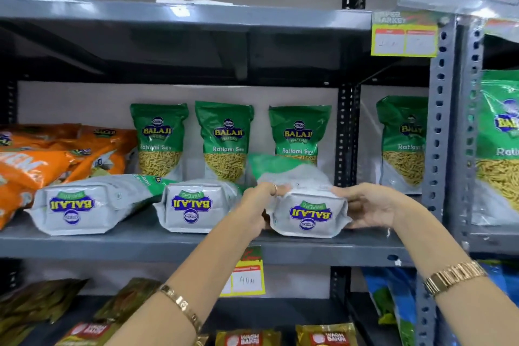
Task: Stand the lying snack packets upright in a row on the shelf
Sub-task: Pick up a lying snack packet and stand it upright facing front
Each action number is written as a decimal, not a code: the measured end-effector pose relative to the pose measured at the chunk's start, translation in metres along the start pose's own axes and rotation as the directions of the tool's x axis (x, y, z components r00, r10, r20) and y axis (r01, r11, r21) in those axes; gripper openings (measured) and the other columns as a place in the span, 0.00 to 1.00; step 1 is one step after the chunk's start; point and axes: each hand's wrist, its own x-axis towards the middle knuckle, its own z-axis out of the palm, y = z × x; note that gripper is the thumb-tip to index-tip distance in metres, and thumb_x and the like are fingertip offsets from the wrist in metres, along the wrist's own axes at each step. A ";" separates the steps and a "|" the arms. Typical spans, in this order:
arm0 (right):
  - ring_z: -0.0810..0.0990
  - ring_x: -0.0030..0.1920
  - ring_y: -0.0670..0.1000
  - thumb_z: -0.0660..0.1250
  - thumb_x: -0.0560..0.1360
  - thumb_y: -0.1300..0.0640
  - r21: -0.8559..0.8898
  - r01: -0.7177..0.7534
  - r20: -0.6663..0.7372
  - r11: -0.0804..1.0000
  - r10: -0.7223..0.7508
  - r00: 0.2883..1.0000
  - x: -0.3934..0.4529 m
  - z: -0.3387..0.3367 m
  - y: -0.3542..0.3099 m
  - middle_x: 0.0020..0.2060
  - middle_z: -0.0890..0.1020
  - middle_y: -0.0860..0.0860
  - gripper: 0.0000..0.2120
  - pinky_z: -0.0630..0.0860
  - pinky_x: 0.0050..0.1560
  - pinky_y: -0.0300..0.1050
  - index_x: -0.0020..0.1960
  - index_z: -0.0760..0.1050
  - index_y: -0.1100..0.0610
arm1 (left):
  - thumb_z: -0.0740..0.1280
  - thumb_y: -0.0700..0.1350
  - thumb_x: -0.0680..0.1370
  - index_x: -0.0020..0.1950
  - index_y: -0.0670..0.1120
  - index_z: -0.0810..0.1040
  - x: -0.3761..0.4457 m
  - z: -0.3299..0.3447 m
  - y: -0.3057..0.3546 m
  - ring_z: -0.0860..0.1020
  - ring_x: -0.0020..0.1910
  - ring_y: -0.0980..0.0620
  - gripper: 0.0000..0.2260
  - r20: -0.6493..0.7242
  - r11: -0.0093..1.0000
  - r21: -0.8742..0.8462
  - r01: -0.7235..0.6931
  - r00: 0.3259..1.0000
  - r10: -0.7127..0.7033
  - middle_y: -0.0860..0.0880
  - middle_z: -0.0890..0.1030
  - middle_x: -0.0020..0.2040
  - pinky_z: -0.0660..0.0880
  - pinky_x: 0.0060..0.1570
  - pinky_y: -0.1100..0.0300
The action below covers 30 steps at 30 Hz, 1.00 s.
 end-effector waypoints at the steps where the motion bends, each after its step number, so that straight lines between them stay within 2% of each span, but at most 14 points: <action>1: 0.81 0.34 0.52 0.71 0.64 0.61 -0.005 0.037 0.007 0.999 -0.037 0.999 0.000 -0.001 -0.001 0.33 0.82 0.56 0.10 0.80 0.31 0.45 0.44 0.76 0.63 | 0.66 0.36 0.72 0.59 0.36 0.75 0.001 -0.001 0.002 0.81 0.50 0.43 0.16 0.003 0.999 0.009 -0.044 0.999 0.044 0.38 0.79 0.60 0.78 0.48 0.50; 4: 0.80 0.26 0.45 0.68 0.69 0.66 -0.072 0.201 -0.003 0.977 -0.201 0.980 0.006 0.000 -0.007 0.24 0.83 0.49 0.04 0.80 0.32 0.40 0.43 0.77 0.62 | 0.58 0.27 0.74 0.56 0.35 0.72 0.008 -0.002 0.009 0.81 0.38 0.52 0.13 0.022 0.986 0.057 -0.156 0.988 0.155 0.39 0.76 0.62 0.80 0.35 0.58; 7: 0.83 0.32 0.42 0.68 0.66 0.73 -0.079 0.329 -0.007 0.941 -0.330 0.944 0.013 0.002 -0.009 0.33 0.86 0.46 0.13 0.78 0.30 0.35 0.44 0.77 0.57 | 0.60 0.22 0.71 0.65 0.38 0.68 0.020 0.000 0.009 0.78 0.47 0.49 0.24 0.070 0.956 0.136 -0.260 0.965 0.253 0.41 0.76 0.64 0.79 0.28 0.65; 9: 0.84 0.35 0.44 0.68 0.63 0.77 -0.048 0.370 -0.039 0.928 -0.372 0.927 0.021 0.003 -0.007 0.37 0.85 0.48 0.19 0.78 0.29 0.35 0.46 0.76 0.58 | 0.62 0.22 0.69 0.66 0.41 0.66 0.032 0.002 0.007 0.77 0.49 0.49 0.28 0.096 0.926 0.219 -0.307 0.951 0.293 0.44 0.77 0.61 0.81 0.32 0.60; 11: 0.82 0.41 0.47 0.68 0.61 0.80 -0.095 0.383 -0.079 0.919 -0.390 0.917 0.033 0.005 0.000 0.41 0.82 0.49 0.25 0.79 0.32 0.38 0.53 0.73 0.60 | 0.64 0.23 0.68 0.66 0.45 0.62 0.046 0.003 0.000 0.75 0.51 0.49 0.31 0.095 0.892 0.340 -0.297 0.955 0.282 0.45 0.75 0.58 0.81 0.44 0.52; 13: 0.79 0.46 0.50 0.67 0.59 0.82 -0.181 0.368 -0.128 0.912 -0.393 0.911 0.048 0.007 0.010 0.45 0.80 0.50 0.33 0.79 0.39 0.42 0.60 0.69 0.60 | 0.65 0.26 0.68 0.59 0.47 0.59 0.058 0.004 -0.008 0.71 0.51 0.49 0.27 0.090 0.827 0.502 -0.252 0.966 0.241 0.47 0.72 0.50 0.77 0.51 0.51; 16: 0.78 0.52 0.53 0.68 0.59 0.80 -0.267 0.294 -0.165 0.918 -0.344 0.924 0.068 0.008 0.030 0.49 0.79 0.53 0.36 0.77 0.52 0.49 0.63 0.67 0.61 | 0.62 0.26 0.67 0.48 0.46 0.59 0.073 0.006 -0.020 0.66 0.37 0.55 0.20 0.080 0.765 0.600 -0.233 0.969 0.232 0.51 0.64 0.37 0.70 0.36 0.59; 19: 0.74 0.57 0.53 0.65 0.62 0.78 -0.307 0.237 -0.191 0.922 -0.304 0.933 0.079 0.009 0.038 0.56 0.77 0.53 0.36 0.72 0.61 0.47 0.67 0.64 0.58 | 0.58 0.26 0.67 0.44 0.48 0.60 0.082 0.008 -0.025 0.64 0.35 0.56 0.18 0.076 0.776 0.576 -0.256 0.962 0.262 0.51 0.64 0.36 0.66 0.34 0.63; 22: 0.73 0.55 0.52 0.63 0.63 0.74 -0.332 0.253 -0.298 0.909 -0.355 0.886 0.076 0.015 0.038 0.54 0.76 0.52 0.33 0.72 0.55 0.44 0.67 0.65 0.59 | 0.59 0.28 0.67 0.49 0.47 0.63 0.084 0.009 -0.024 0.73 0.44 0.48 0.17 0.036 0.865 0.444 -0.234 0.969 0.244 0.48 0.70 0.43 0.72 0.40 0.57; 24: 0.74 0.54 0.52 0.65 0.65 0.70 -0.414 0.349 -0.446 0.840 -0.522 0.727 0.071 0.021 0.037 0.54 0.75 0.51 0.30 0.72 0.55 0.46 0.66 0.66 0.60 | 0.59 0.30 0.69 0.54 0.44 0.65 0.085 0.009 -0.019 0.77 0.42 0.48 0.16 -0.036 0.945 0.198 -0.262 0.961 0.274 0.44 0.74 0.45 0.73 0.40 0.55; 26: 0.77 0.46 0.50 0.66 0.67 0.65 -0.536 0.430 -0.514 0.727 -0.684 0.517 0.062 0.025 0.040 0.48 0.77 0.47 0.19 0.72 0.46 0.42 0.58 0.72 0.56 | 0.56 0.35 0.73 0.52 0.42 0.68 0.086 0.009 -0.014 0.76 0.26 0.53 0.09 -0.124 0.957 -0.023 -0.289 0.951 0.284 0.44 0.75 0.36 0.71 0.31 0.58; 27: 0.78 0.40 0.47 0.66 0.68 0.63 -0.566 0.454 -0.518 0.688 -0.725 0.453 0.059 0.025 0.041 0.42 0.79 0.45 0.12 0.71 0.40 0.38 0.50 0.74 0.54 | 0.56 0.39 0.76 0.49 0.42 0.71 0.085 0.009 -0.013 0.74 0.21 0.54 0.06 -0.136 0.962 -0.073 -0.265 0.958 0.253 0.45 0.75 0.31 0.70 0.28 0.59; 28: 0.78 0.35 0.44 0.66 0.68 0.61 -0.572 0.460 -0.508 0.679 -0.734 0.451 0.057 0.025 0.041 0.35 0.80 0.43 0.05 0.71 0.36 0.35 0.42 0.75 0.53 | 0.56 0.45 0.77 0.44 0.42 0.73 0.085 0.008 -0.013 0.73 0.20 0.53 0.10 -0.122 0.970 -0.104 -0.222 0.970 0.209 0.46 0.76 0.27 0.69 0.28 0.60; 30: 0.79 0.31 0.43 0.66 0.69 0.59 -0.529 0.442 -0.458 0.724 -0.683 0.569 0.057 0.024 0.042 0.28 0.81 0.44 0.06 0.76 0.38 0.38 0.34 0.77 0.52 | 0.52 0.55 0.79 0.36 0.45 0.76 0.085 0.009 -0.014 0.75 0.24 0.52 0.21 -0.079 0.982 -0.109 -0.157 0.986 0.149 0.47 0.78 0.24 0.70 0.31 0.61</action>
